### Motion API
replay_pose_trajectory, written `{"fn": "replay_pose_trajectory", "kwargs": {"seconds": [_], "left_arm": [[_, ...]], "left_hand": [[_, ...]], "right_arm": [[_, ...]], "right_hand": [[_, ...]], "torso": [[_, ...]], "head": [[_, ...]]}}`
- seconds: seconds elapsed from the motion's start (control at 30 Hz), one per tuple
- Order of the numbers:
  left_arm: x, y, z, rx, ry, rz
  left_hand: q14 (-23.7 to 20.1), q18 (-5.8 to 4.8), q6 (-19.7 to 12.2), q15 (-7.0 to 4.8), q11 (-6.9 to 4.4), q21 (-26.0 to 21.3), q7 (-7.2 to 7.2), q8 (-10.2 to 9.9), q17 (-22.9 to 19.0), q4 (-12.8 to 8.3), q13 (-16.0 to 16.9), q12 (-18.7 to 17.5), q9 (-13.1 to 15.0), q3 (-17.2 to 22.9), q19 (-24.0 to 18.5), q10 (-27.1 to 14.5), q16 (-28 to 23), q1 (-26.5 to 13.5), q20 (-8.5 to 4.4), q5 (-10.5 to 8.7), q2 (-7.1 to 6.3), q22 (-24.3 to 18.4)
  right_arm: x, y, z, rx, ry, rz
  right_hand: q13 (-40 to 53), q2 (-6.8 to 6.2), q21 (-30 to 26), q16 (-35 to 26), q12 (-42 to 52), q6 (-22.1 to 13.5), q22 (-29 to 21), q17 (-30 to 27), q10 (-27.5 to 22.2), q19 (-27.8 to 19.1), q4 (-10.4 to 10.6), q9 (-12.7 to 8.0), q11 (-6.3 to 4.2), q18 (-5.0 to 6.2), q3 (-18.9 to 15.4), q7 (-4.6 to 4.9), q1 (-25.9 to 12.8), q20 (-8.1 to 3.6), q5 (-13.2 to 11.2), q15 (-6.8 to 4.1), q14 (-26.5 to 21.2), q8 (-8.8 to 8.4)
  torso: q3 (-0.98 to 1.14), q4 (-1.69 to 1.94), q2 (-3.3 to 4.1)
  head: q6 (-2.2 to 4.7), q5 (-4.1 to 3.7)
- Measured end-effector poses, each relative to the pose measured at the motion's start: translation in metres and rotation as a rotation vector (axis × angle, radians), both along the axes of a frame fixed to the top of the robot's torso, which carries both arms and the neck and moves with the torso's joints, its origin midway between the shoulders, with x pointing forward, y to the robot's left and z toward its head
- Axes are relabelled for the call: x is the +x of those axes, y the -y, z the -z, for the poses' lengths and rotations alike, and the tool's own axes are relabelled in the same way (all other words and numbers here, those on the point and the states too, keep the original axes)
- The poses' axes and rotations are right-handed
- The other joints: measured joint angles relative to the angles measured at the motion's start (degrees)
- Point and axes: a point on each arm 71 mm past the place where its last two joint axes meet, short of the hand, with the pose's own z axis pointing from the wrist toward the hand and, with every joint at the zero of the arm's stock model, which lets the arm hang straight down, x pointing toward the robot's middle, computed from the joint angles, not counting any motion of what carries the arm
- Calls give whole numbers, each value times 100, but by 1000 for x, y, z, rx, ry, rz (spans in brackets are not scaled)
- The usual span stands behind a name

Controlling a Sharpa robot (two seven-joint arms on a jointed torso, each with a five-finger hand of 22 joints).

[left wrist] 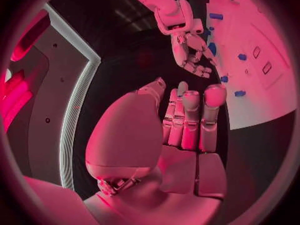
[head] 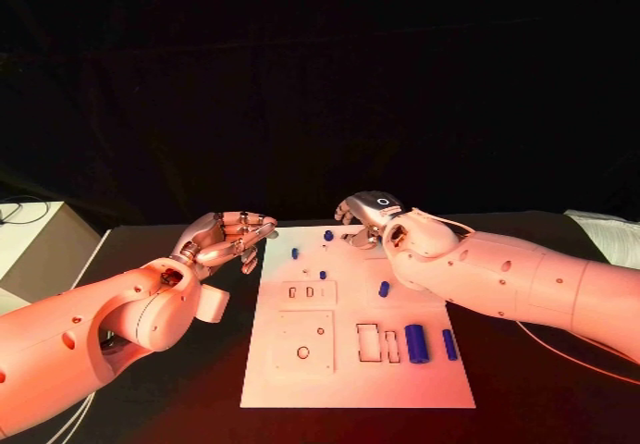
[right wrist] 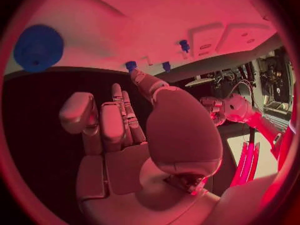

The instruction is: Assemble the parts on the task board

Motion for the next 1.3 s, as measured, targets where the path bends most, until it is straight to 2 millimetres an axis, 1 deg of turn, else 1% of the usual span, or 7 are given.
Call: {"fn": "replay_pose_trajectory", "kwargs": {"seconds": [0.2, 0.3, 0.47, 0.7, 0.87, 0.97, 1.3], "left_arm": [[3, -3, 2, 3, 0, -11], [4, -3, 2, 3, -1, -12], [4, -2, 3, 1, -1, -10], [4, -4, 3, 2, -2, -10], [5, -4, 3, 3, -2, -11], [4, -4, 3, 3, -2, -9], [4, -4, 3, 3, -3, -7]], "left_hand": [[0, 0, 0, 0, 0, 23, 0, 0, 0, 10, 10, 0, 3, -9, -16, 0, 0, -103, 17, 0, -14, 10], [0, 0, 0, 0, 0, 23, 0, 0, 0, 16, 10, 0, 3, -16, -16, 0, 0, -103, 17, 0, -14, 10], [0, 0, 0, 0, 0, 23, 0, 0, 0, 16, 10, 0, 3, -16, -16, 0, 0, -103, 17, 0, -14, 9], [0, 0, 0, 0, 0, 23, 0, 0, 1, 16, 10, 0, 3, -16, -16, 0, 0, -103, 17, 0, -14, 9], [0, 0, 0, 0, -21, 22, 0, 0, 1, 16, 15, 0, 8, -16, -16, -20, 0, -103, 17, 0, -14, 9], [0, 0, 0, 0, -21, 22, 0, 0, 1, 16, 15, 0, 8, -16, -16, -20, 0, -103, 17, 0, -14, 16], [0, 0, 0, 0, -21, 21, 1, 0, -4, 16, 19, 0, 8, -16, -16, -20, 0, -102, 16, 0, -14, 16]], "right_arm": [[-10, 31, -16, 68, -7, 12], [-14, 44, -21, 102, -31, 26], [-10, 72, -22, 144, -114, 94], [-3, 92, -15, 166, -234, 168], [2, 88, -11, 166, -279, 191], [6, 87, -10, 162, -296, 215], [15, 84, -7, 151, -313, 274]], "right_hand": [[371, -179, 203, 210, 434, 15, 304, 288, 888, 97, 75, 6, -128, 0, 169, -41, -69, -82, 126, -103, 20, -88], [1583, -268, 349, 511, 1691, -2, 508, 789, 1134, 178, 91, 81, -247, -53, -242, -83, 11, -166, 166, -184, 20, -30], [4133, -208, 575, 783, 4209, -1, 809, 1293, 1301, 232, 204, 147, -208, -53, -467, -86, 78, -157, 222, -184, 20, 87], [6763, -158, 1125, 1284, 6776, -177, 1508, 1873, 1917, 416, 441, 208, -122, -228, -786, 32, 128, -72, 289, -118, 21, 234], [6927, -95, 1394, 1471, 7587, -274, 1622, 1874, 1989, 436, 582, 219, -88, -232, -976, 66, 126, -52, 289, -78, 20, 293], [6927, -85, 1504, 1523, 7859, -320, 1622, 1874, 1993, 441, 659, 219, -84, -315, -1063, 89, 136, -47, 311, -38, 20, 334], [6927, -28, 1697, 1623, 8245, -413, 1621, 1873, 2001, 433, 779, 219, -30, -316, -1263, 124, 194, -9, 409, 4, 21, 378]], "torso": [[13, -81, -66], [18, -111, -100], [26, -148, -139], [36, -177, -158], [37, -180, -154], [37, -168, -144], [82, -140, -99]], "head": [[31, 16], [40, 12], [36, 6], [1, 5], [-18, -15], [-38, -5], [-83, -9]]}}
